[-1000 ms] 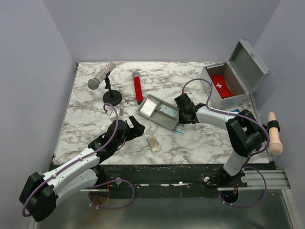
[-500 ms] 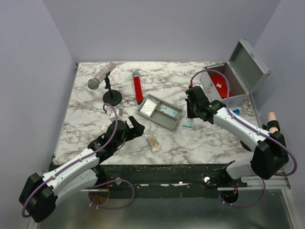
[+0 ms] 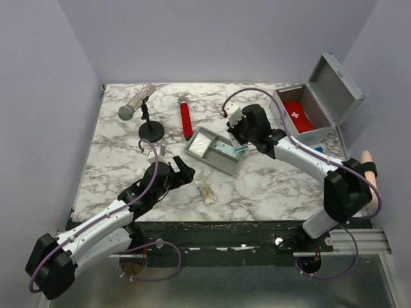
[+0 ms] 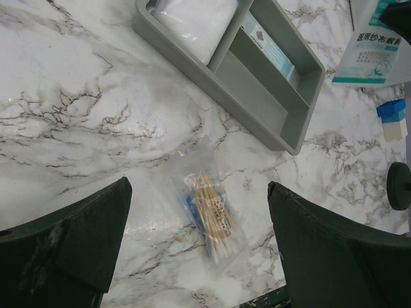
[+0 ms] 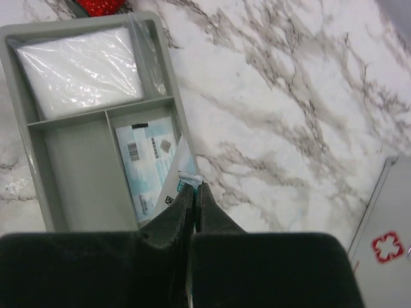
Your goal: Organize the medicine kit
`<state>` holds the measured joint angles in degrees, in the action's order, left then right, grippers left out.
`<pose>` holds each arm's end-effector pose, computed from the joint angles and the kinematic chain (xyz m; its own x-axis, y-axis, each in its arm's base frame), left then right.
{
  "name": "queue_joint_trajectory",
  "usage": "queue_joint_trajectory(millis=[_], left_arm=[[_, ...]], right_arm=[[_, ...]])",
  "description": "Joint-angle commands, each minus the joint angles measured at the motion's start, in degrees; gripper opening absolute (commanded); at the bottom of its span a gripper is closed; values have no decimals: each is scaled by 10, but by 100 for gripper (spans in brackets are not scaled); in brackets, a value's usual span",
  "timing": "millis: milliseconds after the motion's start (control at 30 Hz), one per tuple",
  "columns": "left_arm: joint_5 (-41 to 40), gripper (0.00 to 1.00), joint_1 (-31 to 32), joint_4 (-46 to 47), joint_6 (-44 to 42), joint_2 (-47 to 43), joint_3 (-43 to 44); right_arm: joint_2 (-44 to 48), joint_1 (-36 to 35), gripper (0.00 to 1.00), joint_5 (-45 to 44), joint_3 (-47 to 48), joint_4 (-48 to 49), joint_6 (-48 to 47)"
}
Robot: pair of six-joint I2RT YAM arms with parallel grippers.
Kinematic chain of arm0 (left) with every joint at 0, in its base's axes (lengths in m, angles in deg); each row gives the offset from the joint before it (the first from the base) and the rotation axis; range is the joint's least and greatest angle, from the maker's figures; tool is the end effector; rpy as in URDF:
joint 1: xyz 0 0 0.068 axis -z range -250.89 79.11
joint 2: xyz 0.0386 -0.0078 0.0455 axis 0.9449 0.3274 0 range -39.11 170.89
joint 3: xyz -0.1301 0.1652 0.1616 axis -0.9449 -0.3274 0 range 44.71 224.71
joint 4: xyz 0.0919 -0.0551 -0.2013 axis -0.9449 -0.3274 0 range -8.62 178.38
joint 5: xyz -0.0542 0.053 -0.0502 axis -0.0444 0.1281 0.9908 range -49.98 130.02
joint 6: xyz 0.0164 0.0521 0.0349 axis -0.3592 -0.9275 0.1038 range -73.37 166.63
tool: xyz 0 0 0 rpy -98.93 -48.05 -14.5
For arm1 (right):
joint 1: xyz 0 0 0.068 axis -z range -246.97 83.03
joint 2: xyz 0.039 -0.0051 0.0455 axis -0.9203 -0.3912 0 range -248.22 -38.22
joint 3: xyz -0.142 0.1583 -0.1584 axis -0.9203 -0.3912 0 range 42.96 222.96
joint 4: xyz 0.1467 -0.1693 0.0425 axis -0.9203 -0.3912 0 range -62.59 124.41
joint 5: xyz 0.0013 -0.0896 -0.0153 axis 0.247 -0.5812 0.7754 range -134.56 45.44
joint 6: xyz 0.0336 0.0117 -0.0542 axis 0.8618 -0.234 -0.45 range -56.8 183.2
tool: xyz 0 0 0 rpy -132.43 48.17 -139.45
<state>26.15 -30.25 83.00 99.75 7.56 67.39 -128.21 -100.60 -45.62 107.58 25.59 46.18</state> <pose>0.1346 -0.0995 0.2093 -0.6024 -0.5064 -0.6170 -0.0134 0.7793 -0.6265 0.2815 0.1862 0.2642 -0.2893 -0.5438 -0.7878 -0.6542 0.7131 -0.2520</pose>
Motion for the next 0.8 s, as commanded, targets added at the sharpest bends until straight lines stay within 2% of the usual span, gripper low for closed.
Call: queue_joint_trajectory(millis=[0, 133, 500, 567, 667, 733, 767], left_arm=[[12, 98, 3, 4, -8, -15, -4], [2, 98, 2, -1, -12, -30, -7], [-12, 98, 3, -11, -14, -39, -11], [-12, 98, 2, -10, -14, -37, -10], [-12, 98, 3, -10, -14, -31, -8], [-12, 98, 3, -9, -14, -26, -7], [-12, 98, 3, -9, -14, -25, -6]], right_arm=[[-39, 1, 5, 91, 44, 65, -170], [-87, 2, 5, 105, 78, 13, -210], [-144, -3, 13, 99, 59, 64, -183], [-153, -4, 21, 99, 59, 58, -174], [-145, -4, 41, 92, 51, 74, -152], [-132, -4, 57, 89, 47, 82, -133], [-125, -5, 70, 84, 47, 99, -125]])
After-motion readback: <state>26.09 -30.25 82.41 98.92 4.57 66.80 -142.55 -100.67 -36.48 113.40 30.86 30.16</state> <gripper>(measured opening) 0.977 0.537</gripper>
